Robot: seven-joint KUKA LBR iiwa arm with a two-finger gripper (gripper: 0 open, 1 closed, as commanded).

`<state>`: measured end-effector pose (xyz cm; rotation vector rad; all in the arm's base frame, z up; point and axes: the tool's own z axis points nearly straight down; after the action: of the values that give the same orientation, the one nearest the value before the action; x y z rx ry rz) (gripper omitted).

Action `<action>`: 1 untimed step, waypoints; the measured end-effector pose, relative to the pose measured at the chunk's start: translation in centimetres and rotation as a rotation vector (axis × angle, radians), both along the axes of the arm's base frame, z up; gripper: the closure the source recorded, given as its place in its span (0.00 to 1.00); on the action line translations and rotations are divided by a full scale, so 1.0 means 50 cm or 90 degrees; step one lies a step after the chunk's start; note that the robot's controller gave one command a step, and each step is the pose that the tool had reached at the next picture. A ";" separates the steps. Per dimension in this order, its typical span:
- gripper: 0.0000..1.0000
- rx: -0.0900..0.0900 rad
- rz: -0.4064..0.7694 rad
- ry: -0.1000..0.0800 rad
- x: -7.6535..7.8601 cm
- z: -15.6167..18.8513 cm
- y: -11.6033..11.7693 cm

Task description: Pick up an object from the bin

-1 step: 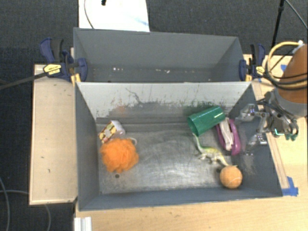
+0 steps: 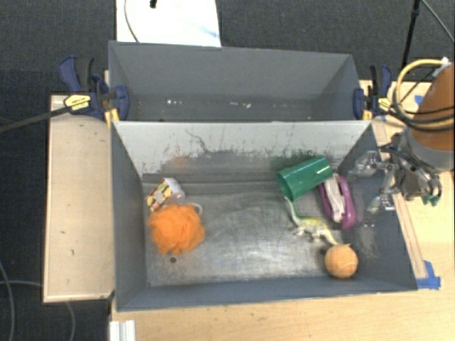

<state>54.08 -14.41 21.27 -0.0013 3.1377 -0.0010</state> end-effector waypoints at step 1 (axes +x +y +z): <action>0.00 0.000 -0.050 -0.003 0.000 -0.157 0.065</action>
Offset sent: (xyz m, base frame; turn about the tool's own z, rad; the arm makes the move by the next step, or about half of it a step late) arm 0.0008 0.0462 -0.0850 0.3496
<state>54.07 -11.15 13.44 0.1208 3.1314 -0.0005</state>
